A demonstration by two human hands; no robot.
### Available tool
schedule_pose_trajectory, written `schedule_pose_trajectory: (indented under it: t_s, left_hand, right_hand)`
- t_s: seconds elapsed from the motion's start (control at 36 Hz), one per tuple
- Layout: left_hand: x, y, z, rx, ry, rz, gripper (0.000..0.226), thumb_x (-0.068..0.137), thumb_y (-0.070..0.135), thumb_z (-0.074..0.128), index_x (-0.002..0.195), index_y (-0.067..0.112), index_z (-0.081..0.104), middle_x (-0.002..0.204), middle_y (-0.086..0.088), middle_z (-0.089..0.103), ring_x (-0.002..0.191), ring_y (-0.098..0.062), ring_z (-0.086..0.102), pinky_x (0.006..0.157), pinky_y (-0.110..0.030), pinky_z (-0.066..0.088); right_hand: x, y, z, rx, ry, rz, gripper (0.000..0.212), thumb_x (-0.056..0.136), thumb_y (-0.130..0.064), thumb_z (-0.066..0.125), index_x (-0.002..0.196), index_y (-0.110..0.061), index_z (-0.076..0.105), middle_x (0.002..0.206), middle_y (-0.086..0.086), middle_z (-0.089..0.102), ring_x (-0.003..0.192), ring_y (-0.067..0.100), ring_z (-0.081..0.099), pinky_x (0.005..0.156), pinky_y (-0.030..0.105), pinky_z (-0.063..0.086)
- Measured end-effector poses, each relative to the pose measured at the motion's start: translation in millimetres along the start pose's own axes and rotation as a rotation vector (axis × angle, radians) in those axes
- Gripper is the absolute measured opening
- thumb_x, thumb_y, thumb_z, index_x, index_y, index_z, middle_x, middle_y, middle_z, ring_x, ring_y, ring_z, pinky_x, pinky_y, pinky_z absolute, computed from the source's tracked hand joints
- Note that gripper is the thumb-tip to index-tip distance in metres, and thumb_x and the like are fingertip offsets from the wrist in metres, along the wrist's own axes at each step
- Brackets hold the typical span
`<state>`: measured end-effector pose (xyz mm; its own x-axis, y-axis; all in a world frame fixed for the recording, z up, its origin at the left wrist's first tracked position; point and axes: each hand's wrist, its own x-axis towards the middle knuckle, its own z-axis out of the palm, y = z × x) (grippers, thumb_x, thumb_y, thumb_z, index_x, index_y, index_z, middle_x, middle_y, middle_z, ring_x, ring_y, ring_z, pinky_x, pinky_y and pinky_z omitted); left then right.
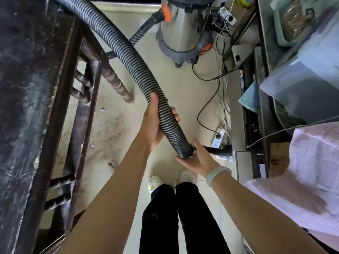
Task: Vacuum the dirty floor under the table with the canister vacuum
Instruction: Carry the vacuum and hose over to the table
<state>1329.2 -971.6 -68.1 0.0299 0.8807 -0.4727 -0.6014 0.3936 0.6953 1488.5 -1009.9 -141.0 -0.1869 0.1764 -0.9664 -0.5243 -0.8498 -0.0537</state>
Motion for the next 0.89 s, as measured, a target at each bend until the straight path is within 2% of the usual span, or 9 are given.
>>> schedule_pose_trajectory:
  t_s: [0.06,0.17,0.44,0.58,0.64,0.69,0.75,0.83,0.89]
  left_hand:
    - [-3.0,-4.6,0.8,-0.026,-0.005,-0.012,0.047,0.086,0.063,0.039,0.091,0.017,0.044,0.068,-0.002,0.055,0.062,-0.019,0.055,0.068,-0.031,0.047]
    - [-5.2,-7.9,-4.8,-0.075,0.052,-0.028,0.048,0.084,0.063,0.043,0.093,0.016,0.045,0.069,-0.003,0.054,0.065,-0.02,0.056,0.076,-0.035,0.048]
    - [1.8,-13.7,9.5,0.266,0.208,0.029,0.027,0.097,0.041,0.049,0.112,0.019,0.044,0.104,-0.015,0.058,0.091,-0.027,0.069,0.084,-0.043,0.055]
    - [-2.2,-26.1,22.2,0.257,0.155,-0.005,0.025,0.098,0.033,0.051,0.102,0.009,0.043,0.085,-0.015,0.064,0.088,-0.03,0.067,0.084,-0.046,0.054]
    - [1.9,-25.3,24.6,0.175,0.221,0.006,0.02,0.1,0.032,0.047,0.096,0.012,0.044,0.077,-0.011,0.063,0.08,-0.027,0.065,0.084,-0.046,0.053]
    - [8.2,-21.8,26.1,0.157,0.272,0.046,0.021,0.1,0.033,0.046,0.094,0.012,0.044,0.073,-0.011,0.061,0.073,-0.026,0.064,0.082,-0.046,0.054]
    - [16.1,-16.3,27.6,0.168,0.287,0.088,0.027,0.1,0.036,0.045,0.094,0.01,0.042,0.07,-0.011,0.059,0.068,-0.028,0.062,0.079,-0.045,0.055]
    - [27.5,-0.1,31.0,0.142,0.295,0.098,0.034,0.099,0.04,0.045,0.098,0.006,0.041,0.071,-0.013,0.057,0.066,-0.029,0.061,0.074,-0.044,0.056]
    - [33.4,12.5,32.1,0.106,0.289,0.097,0.035,0.099,0.042,0.045,0.098,0.007,0.041,0.072,-0.013,0.056,0.065,-0.028,0.061,0.076,-0.045,0.056]
  right_hand:
    - [7.1,-6.4,2.3,0.224,-0.046,0.055,0.034,0.094,-0.027,0.061,0.118,-0.004,0.054,0.111,0.016,0.063,0.092,0.032,0.065,0.067,0.047,0.055]
    - [23.0,-11.9,-0.1,0.079,0.009,0.031,0.011,0.091,-0.005,0.054,0.102,-0.007,0.053,0.082,0.009,0.06,0.074,0.019,0.061,0.053,0.026,0.054]
    - [27.7,-16.8,-7.7,0.009,0.067,-0.037,0.003,0.089,-0.006,0.052,0.089,-0.008,0.051,0.088,0.009,0.053,0.077,0.019,0.054,0.054,0.025,0.053]
    - [10.9,-26.0,0.2,-0.068,0.144,-0.133,0.007,0.091,-0.01,0.054,0.085,-0.007,0.053,0.078,0.01,0.055,0.069,0.018,0.057,0.056,0.026,0.054]
    - [8.0,-23.9,-6.7,-0.257,0.236,-0.235,0.012,0.095,-0.016,0.049,0.097,-0.005,0.054,0.083,0.01,0.057,0.067,0.018,0.057,0.051,0.025,0.053]
    - [9.1,-17.3,-17.0,-0.748,0.288,-0.49,0.024,0.095,-0.01,0.041,0.109,0.002,0.055,0.093,0.015,0.058,0.073,0.024,0.057,0.063,0.03,0.049]
    - [10.2,-8.1,-25.0,-1.135,0.123,-0.778,0.03,0.086,-0.002,0.04,0.109,0.005,0.057,0.097,0.018,0.059,0.087,0.03,0.056,0.073,0.035,0.043]
    - [8.0,1.7,-21.2,-1.216,-0.093,-0.837,0.053,0.083,-0.004,0.058,0.132,-0.013,0.043,0.12,0.004,0.052,0.113,0.018,0.049,0.098,0.03,0.039]
    - [10.0,1.4,-11.2,-1.212,-0.108,-0.859,0.05,0.083,-0.021,0.068,0.126,-0.02,0.042,0.116,0.002,0.054,0.106,0.017,0.053,0.094,0.031,0.043]
